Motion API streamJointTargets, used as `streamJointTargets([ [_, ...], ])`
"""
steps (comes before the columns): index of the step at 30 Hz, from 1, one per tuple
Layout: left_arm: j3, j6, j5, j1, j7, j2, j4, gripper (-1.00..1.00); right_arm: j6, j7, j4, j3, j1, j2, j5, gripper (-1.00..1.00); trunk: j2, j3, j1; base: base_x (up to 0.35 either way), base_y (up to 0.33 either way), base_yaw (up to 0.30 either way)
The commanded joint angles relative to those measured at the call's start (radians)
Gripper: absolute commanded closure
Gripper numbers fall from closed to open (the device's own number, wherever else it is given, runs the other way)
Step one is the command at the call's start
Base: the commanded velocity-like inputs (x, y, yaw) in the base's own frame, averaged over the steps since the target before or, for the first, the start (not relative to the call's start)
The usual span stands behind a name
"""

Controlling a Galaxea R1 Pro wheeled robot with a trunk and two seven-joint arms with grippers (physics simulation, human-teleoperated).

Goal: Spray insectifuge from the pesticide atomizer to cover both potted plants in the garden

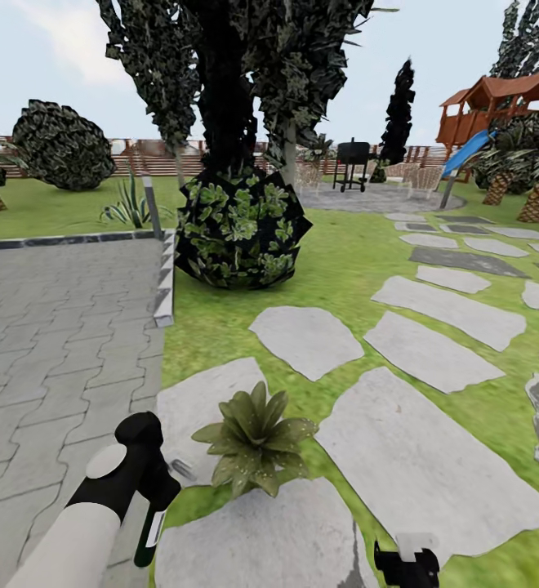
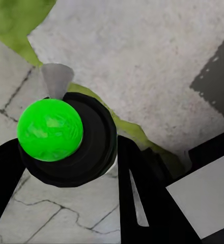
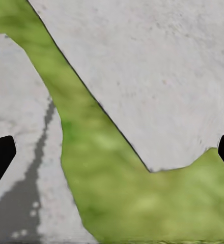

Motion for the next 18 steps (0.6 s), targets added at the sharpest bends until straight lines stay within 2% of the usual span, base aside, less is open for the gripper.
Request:
streamJointTargets([
  [1, 0.003, 0.011, -0.010, 0.000, -0.010, -0.001, -0.001, 1.00, -0.003, -0.004, 0.001, -0.007, -0.001, 0.000, 0.010, -1.00, 0.000, -0.001, 0.000, -0.001, 0.252, -0.289],
  [9, 0.002, 0.011, -0.010, -0.003, -0.010, 0.005, -0.007, 1.00, -0.005, -0.004, 0.001, -0.007, -0.001, 0.000, 0.010, -1.00, 0.000, -0.001, 0.000, -0.010, 0.295, -0.292],
  [14, 0.002, 0.008, -0.012, -0.016, -0.022, 0.005, -0.105, 1.00, -0.004, -0.002, 0.002, -0.006, -0.001, -0.001, 0.011, -1.00, 0.000, -0.001, 0.000, -0.159, 0.285, -0.296],
  [18, 0.001, 0.006, -0.013, -0.031, -0.024, -0.007, -0.113, 1.00, -0.003, 0.005, 0.011, -0.004, -0.001, -0.002, 0.017, -1.00, 0.000, -0.001, 0.000, -0.042, 0.257, -0.048],
])
